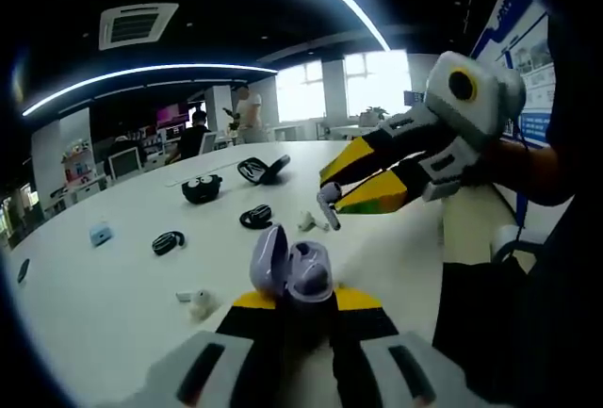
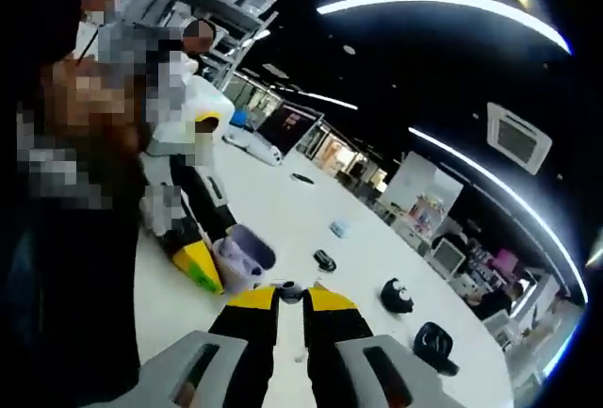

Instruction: Pick up the earbuds from the table and place the earbuds into the earbud case

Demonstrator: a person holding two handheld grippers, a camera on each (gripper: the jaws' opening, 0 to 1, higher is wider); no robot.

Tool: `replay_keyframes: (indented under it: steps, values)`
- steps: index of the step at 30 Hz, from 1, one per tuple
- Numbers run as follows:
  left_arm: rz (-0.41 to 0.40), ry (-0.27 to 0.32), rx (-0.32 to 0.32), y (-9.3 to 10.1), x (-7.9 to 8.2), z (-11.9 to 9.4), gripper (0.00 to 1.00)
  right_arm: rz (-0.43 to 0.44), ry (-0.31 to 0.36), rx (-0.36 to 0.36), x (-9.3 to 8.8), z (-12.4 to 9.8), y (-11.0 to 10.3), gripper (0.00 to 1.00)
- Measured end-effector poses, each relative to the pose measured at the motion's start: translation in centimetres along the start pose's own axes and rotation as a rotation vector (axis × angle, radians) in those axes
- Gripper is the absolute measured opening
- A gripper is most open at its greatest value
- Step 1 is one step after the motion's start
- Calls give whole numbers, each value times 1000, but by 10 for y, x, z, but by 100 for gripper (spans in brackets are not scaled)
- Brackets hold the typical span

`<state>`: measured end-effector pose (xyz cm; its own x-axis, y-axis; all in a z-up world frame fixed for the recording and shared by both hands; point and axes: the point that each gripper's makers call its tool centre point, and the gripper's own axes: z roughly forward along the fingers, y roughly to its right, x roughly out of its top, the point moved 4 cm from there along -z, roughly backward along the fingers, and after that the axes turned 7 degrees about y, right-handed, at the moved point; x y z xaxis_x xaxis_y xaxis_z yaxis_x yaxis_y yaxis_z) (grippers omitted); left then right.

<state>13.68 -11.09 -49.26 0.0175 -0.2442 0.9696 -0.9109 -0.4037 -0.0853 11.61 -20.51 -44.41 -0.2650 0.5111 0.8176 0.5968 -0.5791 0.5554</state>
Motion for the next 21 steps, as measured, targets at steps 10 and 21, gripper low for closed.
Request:
replay_keyframes:
  steps: [10,21]
  values:
    - [-6,-7,-1,0,0,0,20,-301,-30,-14,12,19,-10,10]
    - [-11,-18,-2,1,1,2,20,-407,-49,14,14,20,-16,10]
